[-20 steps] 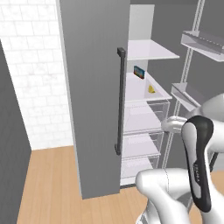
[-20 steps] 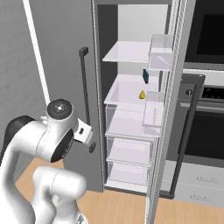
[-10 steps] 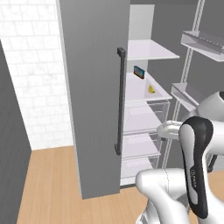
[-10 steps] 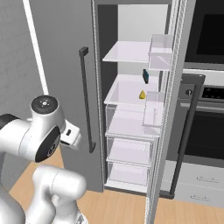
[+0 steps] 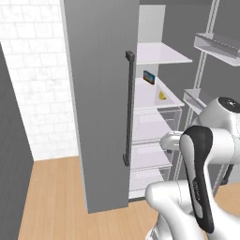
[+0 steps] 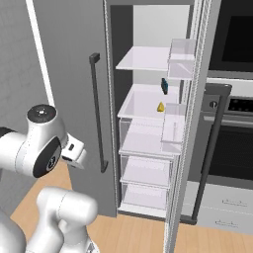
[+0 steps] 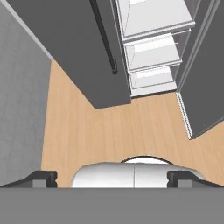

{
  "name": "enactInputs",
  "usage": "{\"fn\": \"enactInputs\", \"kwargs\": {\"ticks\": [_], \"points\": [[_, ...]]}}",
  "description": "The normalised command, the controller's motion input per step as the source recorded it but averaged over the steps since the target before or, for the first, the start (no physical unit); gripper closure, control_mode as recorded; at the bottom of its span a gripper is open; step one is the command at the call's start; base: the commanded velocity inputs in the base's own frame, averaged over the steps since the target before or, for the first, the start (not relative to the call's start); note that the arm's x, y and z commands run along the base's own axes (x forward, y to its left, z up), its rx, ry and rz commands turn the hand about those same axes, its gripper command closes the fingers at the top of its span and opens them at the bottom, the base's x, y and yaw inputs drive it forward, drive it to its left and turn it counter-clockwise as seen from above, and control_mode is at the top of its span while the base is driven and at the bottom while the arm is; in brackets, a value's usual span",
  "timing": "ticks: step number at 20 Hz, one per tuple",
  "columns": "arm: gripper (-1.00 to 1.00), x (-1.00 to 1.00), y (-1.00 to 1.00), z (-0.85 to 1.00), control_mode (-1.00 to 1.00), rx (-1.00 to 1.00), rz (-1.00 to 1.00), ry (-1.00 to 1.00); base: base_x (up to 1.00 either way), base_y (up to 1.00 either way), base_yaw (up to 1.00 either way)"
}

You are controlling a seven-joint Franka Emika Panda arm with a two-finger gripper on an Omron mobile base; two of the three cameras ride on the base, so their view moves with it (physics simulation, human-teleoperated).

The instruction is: Grab a lemon wedge from the fridge and one ice cube from the ice bowl, and put them in the glass of lemonade.

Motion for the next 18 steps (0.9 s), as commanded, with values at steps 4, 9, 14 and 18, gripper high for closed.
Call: {"fn": "enactInputs", "kwargs": {"ticks": [4,9,14,18], "points": [[-1.0,0.0,0.0,-0.04,-1.0,0.0,0.0,-0.08,0.0,0.0,0.0],[-1.0,0.0,0.0,-0.05,-1.0,0.0,0.0,-0.05,0.0,0.0,0.0],[-1.0,0.0,0.0,-0.06,-1.0,0.0,0.0,-0.01,0.0,0.0,0.0],[-1.0,0.0,0.0,-0.06,-1.0,0.0,0.0,0.0,0.0,0.0,0.0]]}}
